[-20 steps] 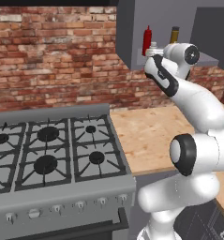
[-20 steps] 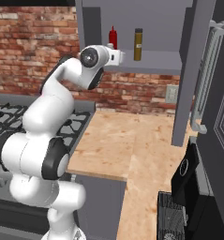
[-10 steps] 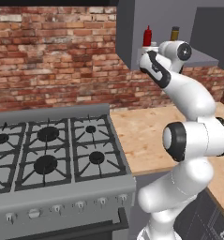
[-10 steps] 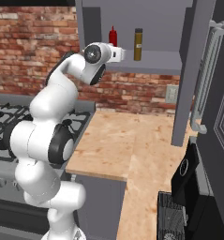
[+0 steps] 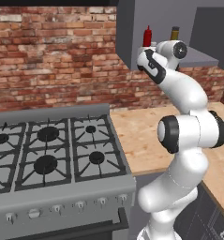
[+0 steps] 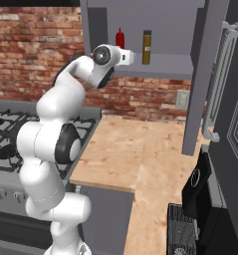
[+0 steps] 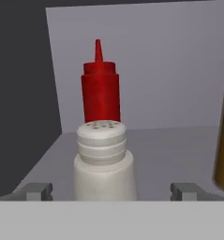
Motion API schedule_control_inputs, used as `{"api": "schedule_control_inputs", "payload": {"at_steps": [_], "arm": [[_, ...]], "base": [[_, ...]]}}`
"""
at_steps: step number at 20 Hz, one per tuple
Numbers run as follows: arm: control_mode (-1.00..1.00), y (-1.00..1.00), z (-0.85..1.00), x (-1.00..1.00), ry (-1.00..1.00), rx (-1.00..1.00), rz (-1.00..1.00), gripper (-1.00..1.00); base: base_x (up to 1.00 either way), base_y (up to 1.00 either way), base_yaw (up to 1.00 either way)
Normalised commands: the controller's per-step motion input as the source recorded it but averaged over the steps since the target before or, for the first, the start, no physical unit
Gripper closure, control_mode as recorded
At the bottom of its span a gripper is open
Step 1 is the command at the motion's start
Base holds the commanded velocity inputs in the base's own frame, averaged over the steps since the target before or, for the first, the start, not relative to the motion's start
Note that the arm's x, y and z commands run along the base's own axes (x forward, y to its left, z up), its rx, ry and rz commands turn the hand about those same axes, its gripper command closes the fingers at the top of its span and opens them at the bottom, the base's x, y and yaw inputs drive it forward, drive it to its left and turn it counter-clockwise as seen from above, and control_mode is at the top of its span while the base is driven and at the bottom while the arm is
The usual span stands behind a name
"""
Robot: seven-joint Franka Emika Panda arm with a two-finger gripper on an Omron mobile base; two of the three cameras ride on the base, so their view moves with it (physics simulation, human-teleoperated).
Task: Collect the turmeric, ketchup, and shaker from the cabinet and place them next to the stove.
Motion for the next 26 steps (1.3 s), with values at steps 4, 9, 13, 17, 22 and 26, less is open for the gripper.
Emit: {"api": "schedule_control_inputs", "payload": {"at_steps": [4, 9, 13, 17, 22, 26], "arm": [[-1.00, 0.01, -0.11, 0.26, 0.07, -0.02, 0.00, -1.00], [-1.00, 0.03, -0.13, 0.16, 0.05, -0.03, 0.00, 1.00], [-1.00, 0.00, -0.01, 0.00, 0.01, -0.02, 0.00, 1.00], [-1.00, 0.00, 0.00, -0.26, -0.03, 0.00, 0.00, 1.00], [-1.00, 0.00, 0.00, -0.78, -0.12, 0.00, 0.00, 1.00], [-1.00, 0.00, -0.04, -0.96, -0.13, 0.00, 0.00, 1.00]], "base": [[0.00, 0.00, 0.00], [0.00, 0.00, 0.00], [0.00, 0.00, 0.00], [0.00, 0.00, 0.00], [0.00, 0.00, 0.00], [0.00, 0.00, 0.00]]}}
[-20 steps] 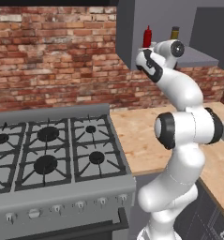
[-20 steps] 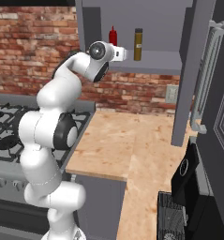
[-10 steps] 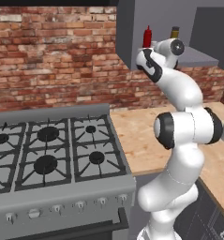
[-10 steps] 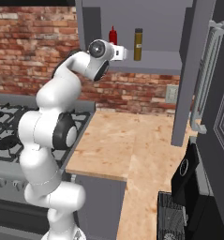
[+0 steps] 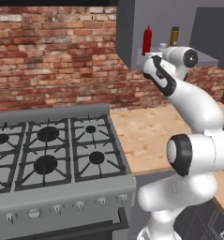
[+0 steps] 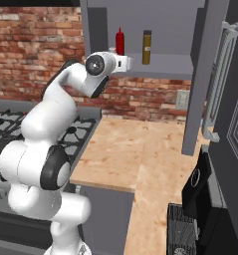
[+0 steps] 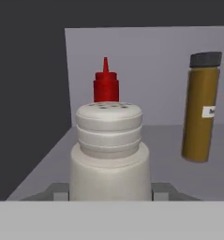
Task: Collect the turmeric, ketchup, and shaker from the cabinet and place them next to the stove.
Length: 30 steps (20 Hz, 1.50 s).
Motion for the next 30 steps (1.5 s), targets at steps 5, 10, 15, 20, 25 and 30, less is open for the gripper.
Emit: {"api": "schedule_control_inputs", "payload": {"at_steps": [5, 10, 15, 20, 25, 30], "arm": [[-1.00, 0.00, -0.13, -0.94, -0.09, 0.00, 0.00, 1.00], [-1.00, 0.00, -0.27, -0.80, -0.01, 0.00, 0.00, 1.00], [-1.00, 0.00, -0.53, -0.72, 0.00, 0.00, 0.06, 1.00], [-1.00, 0.08, -0.79, -0.11, 0.11, -0.01, 0.17, 1.00], [-1.00, 0.02, -0.86, 0.38, 0.12, 0.00, 0.34, 1.00], [-1.00, 0.11, -0.70, 0.56, 0.00, 0.00, 0.39, 1.00]], "base": [[0.00, 0.00, 0.00], [0.00, 0.00, 0.00], [0.00, 0.00, 0.00], [0.00, 0.00, 0.00], [0.00, 0.00, 0.00], [0.00, 0.00, 0.00]]}}
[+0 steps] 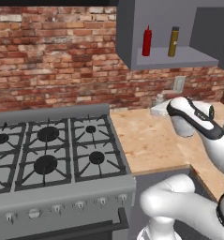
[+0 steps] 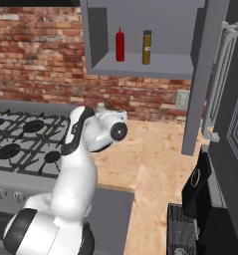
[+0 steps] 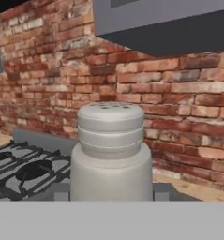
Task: Collect the turmeric, ketchup, and shaker from the cabinet and place them next to the stove.
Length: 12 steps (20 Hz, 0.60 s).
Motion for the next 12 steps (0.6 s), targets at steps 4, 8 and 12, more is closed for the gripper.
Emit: {"api": "schedule_control_inputs", "payload": {"at_steps": [4, 8, 12], "arm": [[-1.00, 0.20, -0.63, 0.64, -0.01, 0.00, 0.27, 1.00], [-1.00, 0.14, -0.62, 0.62, -0.01, 0.00, 0.19, 1.00], [-1.00, 0.09, -0.57, 0.63, 0.00, 0.00, 0.15, 1.00]], "base": [[0.00, 0.00, 0.00], [0.00, 0.00, 0.00], [0.00, 0.00, 0.00]]}}
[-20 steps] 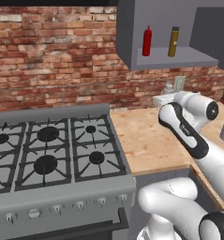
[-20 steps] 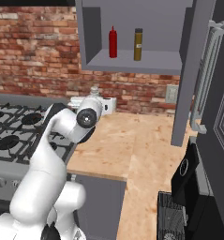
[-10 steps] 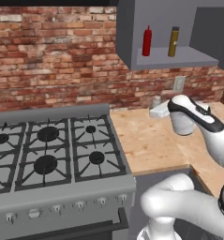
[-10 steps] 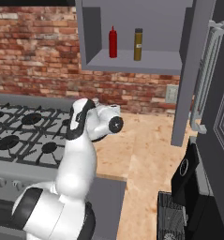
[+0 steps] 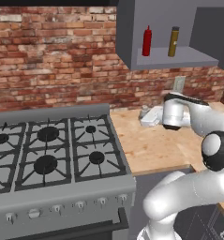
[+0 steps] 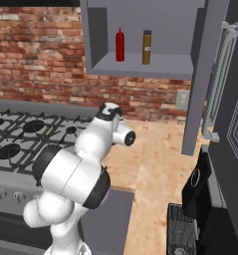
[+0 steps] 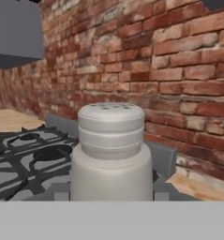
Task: Collect the turmeric, ketchup, and shaker from the cabinet and place them next to the stove.
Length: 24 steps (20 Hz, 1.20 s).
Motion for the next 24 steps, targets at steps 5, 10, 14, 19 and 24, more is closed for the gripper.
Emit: {"api": "schedule_control_inputs", "payload": {"at_steps": [5, 10, 14, 19, 24], "arm": [[-1.00, 0.06, -0.42, 0.61, 0.00, 0.00, 0.12, 1.00], [-1.00, 0.00, -0.30, 0.66, 0.00, 0.00, 0.12, 1.00], [-1.00, 0.00, -0.33, 0.55, 0.00, 0.00, 0.13, 1.00], [-1.00, 0.13, -0.33, 0.30, 0.00, 0.00, 0.13, 1.00], [-1.00, 0.29, -0.25, 0.22, 0.00, 0.00, 0.08, 1.00]], "base": [[0.00, 0.00, 0.00], [0.00, 0.00, 0.00], [0.00, 0.00, 0.00], [0.00, 0.00, 0.00], [0.00, 0.00, 0.00]]}}
